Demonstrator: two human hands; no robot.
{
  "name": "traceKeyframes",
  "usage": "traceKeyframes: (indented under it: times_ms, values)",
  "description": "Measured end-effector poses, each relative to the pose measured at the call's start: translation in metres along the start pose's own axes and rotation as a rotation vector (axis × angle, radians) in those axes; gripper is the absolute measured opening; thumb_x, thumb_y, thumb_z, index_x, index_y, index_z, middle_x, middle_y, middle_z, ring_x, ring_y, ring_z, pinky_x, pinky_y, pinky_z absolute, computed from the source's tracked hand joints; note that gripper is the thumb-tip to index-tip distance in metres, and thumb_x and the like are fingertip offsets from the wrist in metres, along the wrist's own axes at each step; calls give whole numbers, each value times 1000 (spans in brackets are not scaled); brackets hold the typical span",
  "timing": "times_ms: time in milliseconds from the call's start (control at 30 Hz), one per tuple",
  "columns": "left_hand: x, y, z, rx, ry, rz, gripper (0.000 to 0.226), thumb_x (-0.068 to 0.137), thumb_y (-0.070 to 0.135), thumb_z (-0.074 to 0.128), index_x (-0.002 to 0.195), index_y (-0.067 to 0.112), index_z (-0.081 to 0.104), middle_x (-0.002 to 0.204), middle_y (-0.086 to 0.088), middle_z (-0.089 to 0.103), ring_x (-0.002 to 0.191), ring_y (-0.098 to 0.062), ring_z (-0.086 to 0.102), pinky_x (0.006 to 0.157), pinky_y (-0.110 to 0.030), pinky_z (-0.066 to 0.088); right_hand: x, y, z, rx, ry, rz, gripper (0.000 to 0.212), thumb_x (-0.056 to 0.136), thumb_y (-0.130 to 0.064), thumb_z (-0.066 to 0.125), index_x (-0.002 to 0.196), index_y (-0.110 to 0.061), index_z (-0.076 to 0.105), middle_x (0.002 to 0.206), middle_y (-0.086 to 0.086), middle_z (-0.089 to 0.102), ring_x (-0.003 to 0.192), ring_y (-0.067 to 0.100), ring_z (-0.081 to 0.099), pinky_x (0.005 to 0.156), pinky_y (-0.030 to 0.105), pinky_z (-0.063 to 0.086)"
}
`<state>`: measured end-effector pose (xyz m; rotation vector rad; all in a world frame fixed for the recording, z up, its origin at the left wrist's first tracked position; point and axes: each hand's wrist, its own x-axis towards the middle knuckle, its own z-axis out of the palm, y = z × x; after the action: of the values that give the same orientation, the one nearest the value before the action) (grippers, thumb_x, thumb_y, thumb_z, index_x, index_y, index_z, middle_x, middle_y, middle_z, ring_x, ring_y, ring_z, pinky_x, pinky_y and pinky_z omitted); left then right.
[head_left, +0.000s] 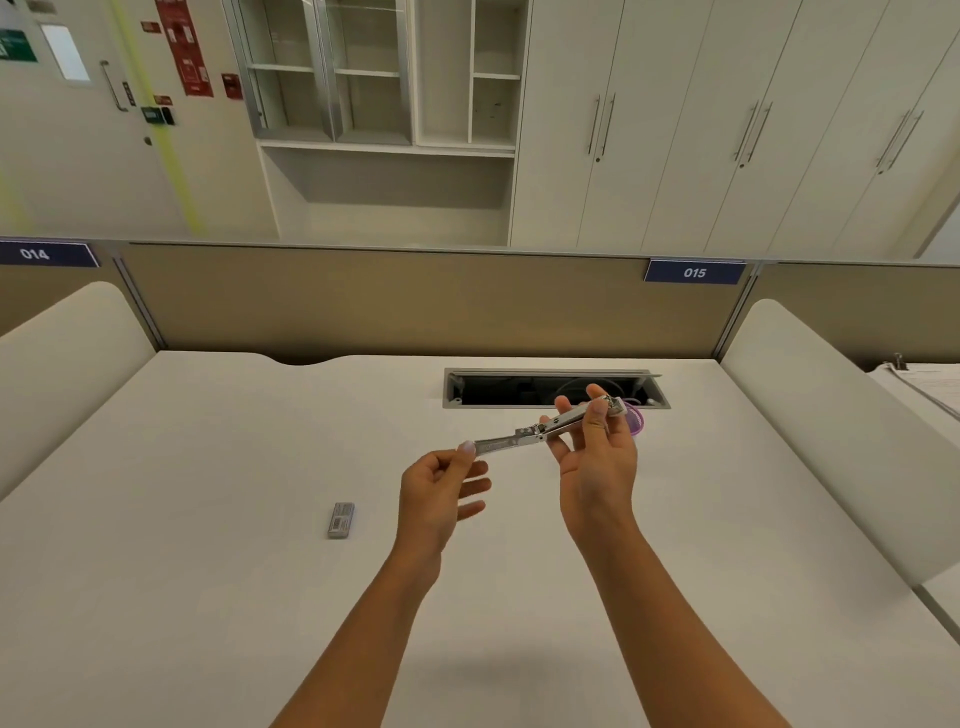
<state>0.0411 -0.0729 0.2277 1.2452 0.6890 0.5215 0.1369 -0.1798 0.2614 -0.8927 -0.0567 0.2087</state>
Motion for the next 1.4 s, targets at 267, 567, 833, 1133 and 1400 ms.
traceKeyframes:
  times_ms: [267, 567, 833, 1133, 1400]
  values:
    - [4, -3, -12, 326, -209, -86, 28, 91, 42, 57, 102, 17, 66, 102, -2, 71, 100, -20, 64, 85, -39, 52, 10, -3, -3, -128, -70, 30, 22, 100, -15, 48, 122, -18, 50, 95, 1, 75, 95, 20, 73, 74, 33, 61]
    - [-2, 13, 1, 365, -388, 135, 26, 95, 36, 49, 112, 26, 66, 102, 4, 73, 94, -13, 69, 88, -29, 53, -1, 3, 3, -410, -478, 82, 22, 99, -19, 46, 114, -27, 59, 98, -2, 76, 100, 16, 70, 72, 26, 59]
    - [-1, 4, 0, 228, -239, 174, 12, 88, 24, 63, 100, 25, 67, 94, 2, 73, 80, -12, 72, 69, -21, 59, -6, 3, 10, -604, -396, -172, 16, 91, -24, 66, 104, -32, 65, 97, -12, 73, 94, 8, 70, 76, 22, 58]
    - [-5, 2, 3, 190, -252, 237, 16, 87, 35, 58, 102, 31, 62, 99, 7, 71, 83, -9, 72, 71, -21, 59, -17, 4, 23, -781, -383, -401, 10, 89, -20, 68, 95, -27, 69, 86, -17, 71, 84, 0, 68, 70, 12, 55]
    - [-16, 13, 13, 10, -237, 200, 49, 86, 56, 28, 129, 35, 40, 138, 0, 49, 121, -26, 55, 97, -55, 48, -29, 11, 28, -887, -455, -333, 23, 92, -11, 63, 89, -34, 63, 84, -21, 65, 84, -2, 63, 64, 2, 48]
